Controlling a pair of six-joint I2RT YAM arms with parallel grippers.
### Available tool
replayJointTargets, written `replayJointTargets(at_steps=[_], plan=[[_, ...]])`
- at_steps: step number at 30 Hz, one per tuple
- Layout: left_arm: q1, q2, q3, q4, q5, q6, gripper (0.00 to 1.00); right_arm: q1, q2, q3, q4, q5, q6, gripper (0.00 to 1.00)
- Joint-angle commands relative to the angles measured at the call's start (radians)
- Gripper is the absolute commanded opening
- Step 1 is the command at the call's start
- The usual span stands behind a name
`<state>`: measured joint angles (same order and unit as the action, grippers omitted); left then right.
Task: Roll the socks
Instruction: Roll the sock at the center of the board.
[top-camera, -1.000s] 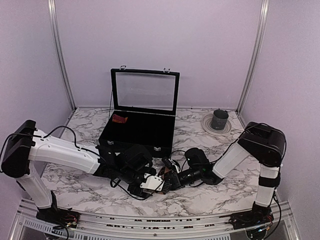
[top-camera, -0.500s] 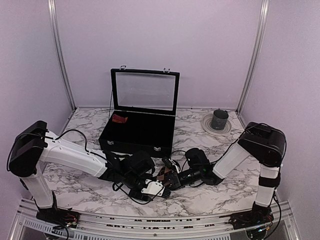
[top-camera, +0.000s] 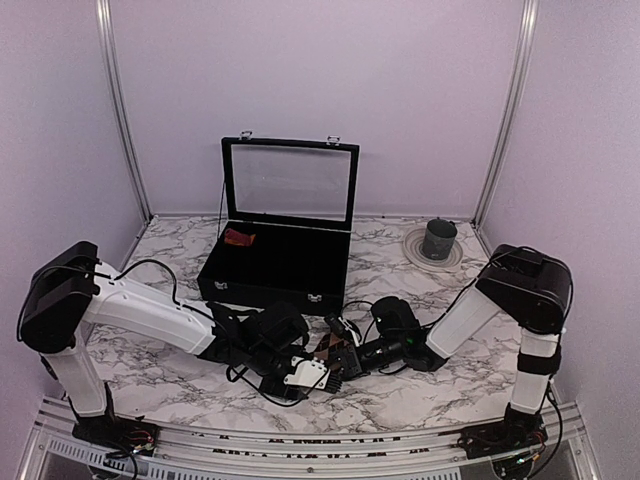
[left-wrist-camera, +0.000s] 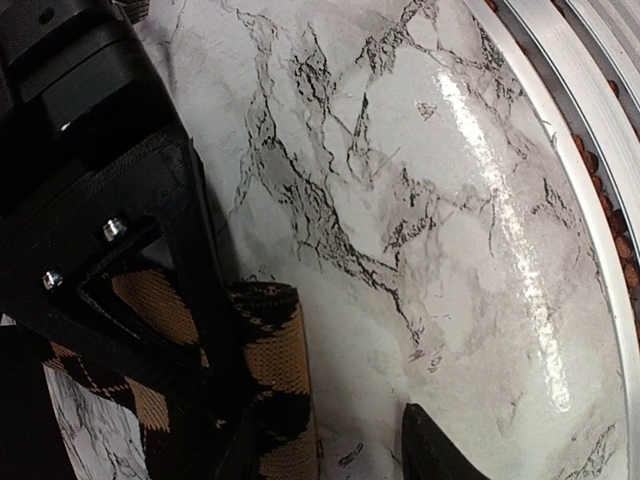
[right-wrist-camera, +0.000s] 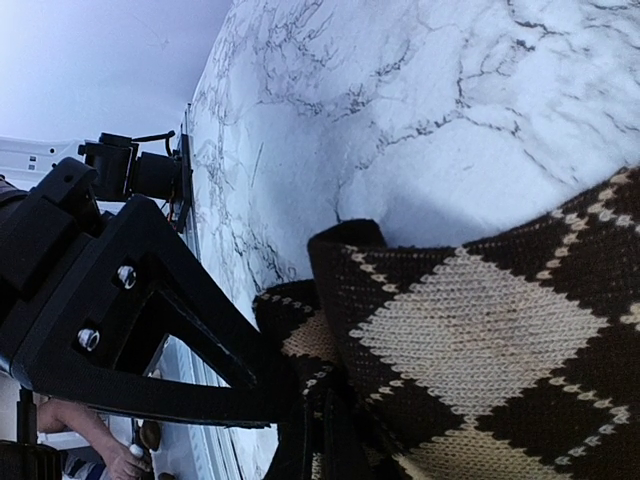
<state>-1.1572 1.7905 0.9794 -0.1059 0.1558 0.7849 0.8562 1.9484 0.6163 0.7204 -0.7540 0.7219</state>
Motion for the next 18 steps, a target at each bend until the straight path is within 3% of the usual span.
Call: replayJointTargets(at_steps=[1,11,18], plan=[[0.028,0.005,-0.029,0.005,-0.049,0.000,0.49,-0.019,0.072,-0.087,-0.254,0.093,-0.042,0.00],[0.035,0.042,-0.028,0.012,-0.083,0.007,0.40,-0.019,0.064,-0.084,-0.259,0.088,-0.042,0.00],[0.038,0.089,0.012,-0.059,-0.077,-0.001,0.11,-0.019,0.006,-0.096,-0.240,0.106,-0.053,0.10]])
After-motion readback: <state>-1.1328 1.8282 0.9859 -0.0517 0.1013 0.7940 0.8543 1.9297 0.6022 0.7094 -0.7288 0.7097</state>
